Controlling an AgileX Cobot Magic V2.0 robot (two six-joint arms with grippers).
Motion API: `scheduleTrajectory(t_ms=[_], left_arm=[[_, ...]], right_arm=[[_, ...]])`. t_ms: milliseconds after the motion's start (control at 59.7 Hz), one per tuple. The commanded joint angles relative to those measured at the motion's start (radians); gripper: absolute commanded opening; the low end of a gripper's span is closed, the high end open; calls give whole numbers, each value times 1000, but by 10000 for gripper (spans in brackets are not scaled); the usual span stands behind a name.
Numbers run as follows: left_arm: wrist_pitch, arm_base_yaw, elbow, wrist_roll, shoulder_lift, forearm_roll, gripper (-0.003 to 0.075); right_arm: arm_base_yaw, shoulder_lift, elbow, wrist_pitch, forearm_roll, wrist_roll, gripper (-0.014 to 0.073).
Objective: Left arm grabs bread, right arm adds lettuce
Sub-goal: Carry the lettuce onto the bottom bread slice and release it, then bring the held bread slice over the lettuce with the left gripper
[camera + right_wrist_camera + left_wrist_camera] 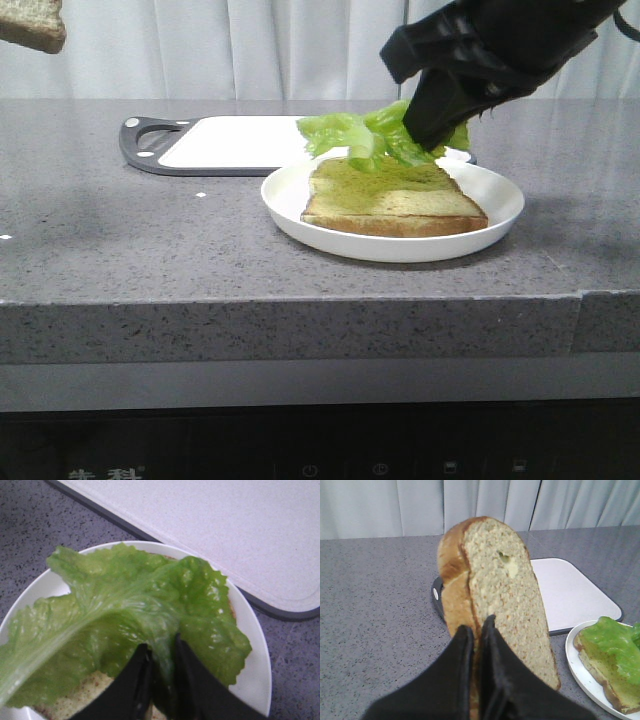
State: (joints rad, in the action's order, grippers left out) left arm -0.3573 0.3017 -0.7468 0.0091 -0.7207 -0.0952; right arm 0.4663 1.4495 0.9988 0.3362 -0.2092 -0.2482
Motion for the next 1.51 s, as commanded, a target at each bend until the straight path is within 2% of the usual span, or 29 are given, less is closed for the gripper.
scheduleTrajectory(t_ms=[0,134,234,536,653,820,921,954,1021,1155,1222,1306,1490], left_arm=[[79,-3,-28,-9,4,-10,-21],[79,-3,-28,-9,4,-10,-21],[79,-3,-28,-9,4,-10,-21],[52,-3,-28,-9,4,-12,-21],[0,-3,-39,-9,-32,-46,-21],[-119,-3,-115,-9,-145,-149,-21],[-181,-3,-187,-9,-248,-258,-20],[-195,-3,-212,15,-284,-313,-20],[-222,-3,-262,150,-359,-487,-20],[-352,-3,-345,520,-510,-1063,-20],[-413,-3,-381,607,-586,-1226,-20],[-452,9,-431,629,-693,-1332,-20],[-487,75,-528,629,-865,-1353,-20]], right_arm=[[-2,-25,25,-58,-8,-5,227],[-2,-19,25,-55,-8,-5,377],[-2,-20,30,-49,-8,-5,433],[-2,-134,32,-44,-7,-5,447],[-2,-251,11,30,-7,-4,400],[-2,-445,-119,-27,-7,-4,115],[-2,-572,-201,-61,-8,-4,-75],[-2,-609,-223,-60,-9,-2,-61],[-2,-681,-261,-51,-9,11,-60],[-2,-800,-308,2,-9,35,-60],[-2,-850,-324,43,-9,44,-60],[-2,-891,-333,80,-9,51,-60],[-6,-928,-334,119,-9,51,-60]])
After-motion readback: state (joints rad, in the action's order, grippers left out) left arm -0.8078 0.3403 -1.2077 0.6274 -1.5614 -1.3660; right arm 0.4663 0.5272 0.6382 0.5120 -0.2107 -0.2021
